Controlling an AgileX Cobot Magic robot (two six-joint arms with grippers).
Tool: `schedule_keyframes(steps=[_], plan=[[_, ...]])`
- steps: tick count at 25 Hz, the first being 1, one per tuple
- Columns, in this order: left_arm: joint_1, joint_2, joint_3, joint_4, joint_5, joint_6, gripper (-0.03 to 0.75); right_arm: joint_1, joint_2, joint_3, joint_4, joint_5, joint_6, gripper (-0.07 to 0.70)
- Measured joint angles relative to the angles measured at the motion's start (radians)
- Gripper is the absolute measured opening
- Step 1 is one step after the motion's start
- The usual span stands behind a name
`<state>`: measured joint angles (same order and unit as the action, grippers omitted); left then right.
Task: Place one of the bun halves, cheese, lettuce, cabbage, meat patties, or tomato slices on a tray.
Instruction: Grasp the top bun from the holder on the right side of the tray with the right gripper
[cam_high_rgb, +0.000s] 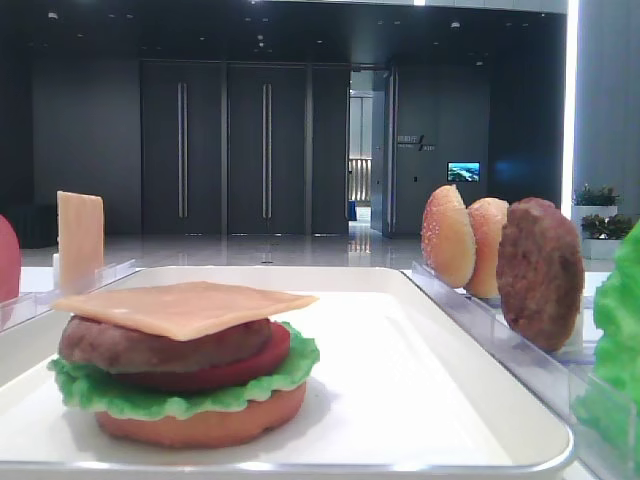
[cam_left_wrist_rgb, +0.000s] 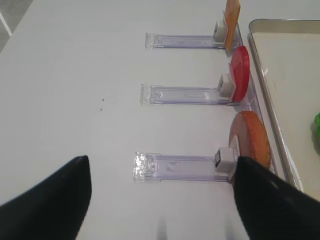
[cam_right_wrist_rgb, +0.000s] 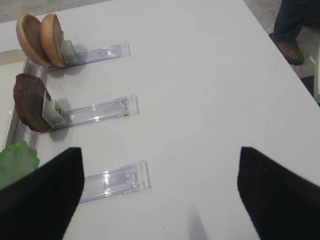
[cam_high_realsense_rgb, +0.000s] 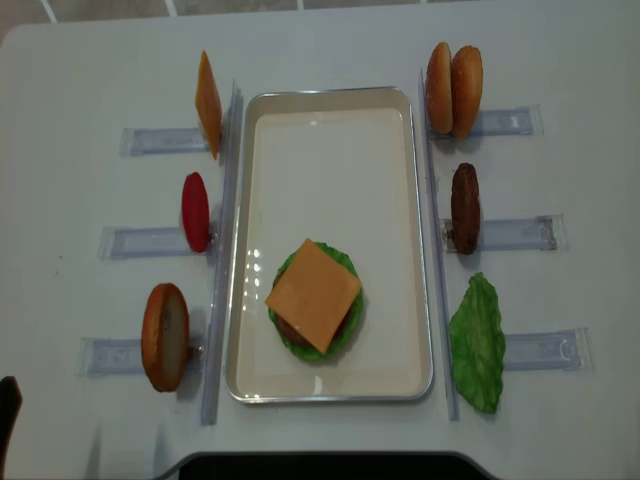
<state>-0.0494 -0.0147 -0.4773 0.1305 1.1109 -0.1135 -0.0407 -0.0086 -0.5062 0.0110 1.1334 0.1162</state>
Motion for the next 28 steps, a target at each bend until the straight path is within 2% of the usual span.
schedule_keyframes(steps=[5, 10, 17, 22, 25, 28], plan=[[0.000, 0.000, 0.000, 0.000, 0.000, 0.000, 0.692, 0.000, 0.010, -0.001, 0.002, 0.006, 0.000, 0.591], [0.000, 0.000, 0.000, 0.000, 0.000, 0.000, 0.692, 0.000, 0.187, -0.036, 0.009, 0.019, -0.017, 0.591], [0.000, 0.000, 0.000, 0.000, 0.000, 0.000, 0.692, 0.000, 0.555, -0.173, 0.050, 0.060, -0.055, 0.591], [0.000, 0.000, 0.000, 0.000, 0.000, 0.000, 0.692, 0.000, 0.868, -0.308, 0.121, 0.063, -0.148, 0.591], [0.000, 0.000, 0.000, 0.000, 0.000, 0.000, 0.692, 0.000, 1.029, -0.379, 0.138, 0.062, -0.170, 0.591], [0.000, 0.000, 0.000, 0.000, 0.000, 0.000, 0.692, 0.000, 1.191, -0.462, 0.138, 0.031, -0.190, 0.591]])
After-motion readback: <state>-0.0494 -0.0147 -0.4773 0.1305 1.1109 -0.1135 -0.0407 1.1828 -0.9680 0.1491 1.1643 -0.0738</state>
